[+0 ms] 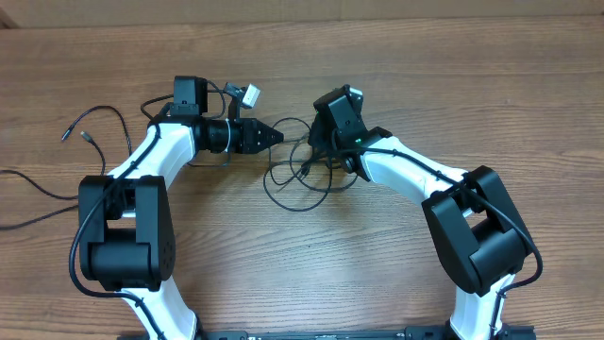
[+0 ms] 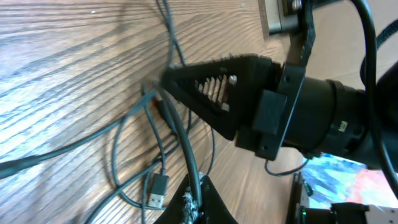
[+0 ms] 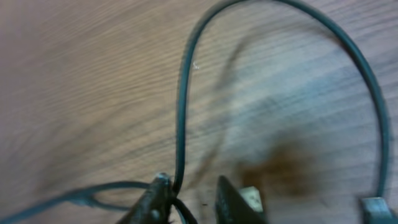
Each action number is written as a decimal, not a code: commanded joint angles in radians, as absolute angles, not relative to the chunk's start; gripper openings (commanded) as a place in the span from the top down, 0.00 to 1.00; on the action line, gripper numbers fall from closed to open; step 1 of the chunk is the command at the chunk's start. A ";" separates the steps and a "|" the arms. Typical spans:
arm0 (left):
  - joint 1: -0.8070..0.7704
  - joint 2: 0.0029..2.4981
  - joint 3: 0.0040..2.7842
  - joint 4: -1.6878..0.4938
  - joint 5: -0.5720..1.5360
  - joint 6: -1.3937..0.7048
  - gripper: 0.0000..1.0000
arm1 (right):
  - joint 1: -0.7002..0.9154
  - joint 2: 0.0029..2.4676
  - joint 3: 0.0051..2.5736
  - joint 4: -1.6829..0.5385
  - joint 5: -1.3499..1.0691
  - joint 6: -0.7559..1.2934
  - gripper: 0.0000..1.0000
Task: Untangle cables
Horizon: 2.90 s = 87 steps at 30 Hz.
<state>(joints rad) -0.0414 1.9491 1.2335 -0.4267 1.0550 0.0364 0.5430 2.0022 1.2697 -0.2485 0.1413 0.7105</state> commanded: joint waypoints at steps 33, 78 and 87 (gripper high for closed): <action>0.085 1.739 1.248 -0.523 1.309 -0.021 0.96 | 0.260 2.009 1.313 -0.878 0.131 0.611 0.96; 0.085 1.011 1.248 -0.799 0.593 -0.537 0.96 | 0.187 2.009 1.183 -0.675 0.387 0.593 0.84; 0.084 1.179 1.246 -1.223 0.313 -0.337 0.96 | 0.187 2.009 1.183 -0.670 0.357 0.593 0.84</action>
